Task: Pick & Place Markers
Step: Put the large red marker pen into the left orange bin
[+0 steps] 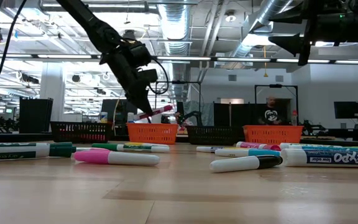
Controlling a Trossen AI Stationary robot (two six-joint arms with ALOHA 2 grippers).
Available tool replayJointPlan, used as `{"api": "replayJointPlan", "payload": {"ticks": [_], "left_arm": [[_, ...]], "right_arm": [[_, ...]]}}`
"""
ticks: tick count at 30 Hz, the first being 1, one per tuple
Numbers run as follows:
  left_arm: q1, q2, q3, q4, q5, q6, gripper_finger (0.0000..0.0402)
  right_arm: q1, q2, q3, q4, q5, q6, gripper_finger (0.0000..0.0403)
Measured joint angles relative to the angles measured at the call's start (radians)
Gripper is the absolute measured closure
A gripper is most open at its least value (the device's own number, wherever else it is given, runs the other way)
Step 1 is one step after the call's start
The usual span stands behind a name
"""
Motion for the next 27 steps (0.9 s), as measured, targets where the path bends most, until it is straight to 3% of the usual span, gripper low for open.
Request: {"api": "replayJointPlan", "payload": {"ticks": [9, 19, 27], "left_arm": [[-0.007, 0.001, 0.037, -0.028, 0.0, 0.041, 0.033], [-0.003, 0.179, 0.174, -0.176, 0.011, 0.079, 0.033], [0.004, 0.184, 0.185, -0.185, 0.011, 0.111, 0.033]], "right_arm": [[0.0, 0.0, 0.0, 0.0, 0.0, 0.008, 0.0148], [0.0, 0.0, 0.0, 0.0, 0.0, 0.008, 0.0148], [0.0, 0.0, 0.0, 0.0, 0.0, 0.008, 0.0148]]}}
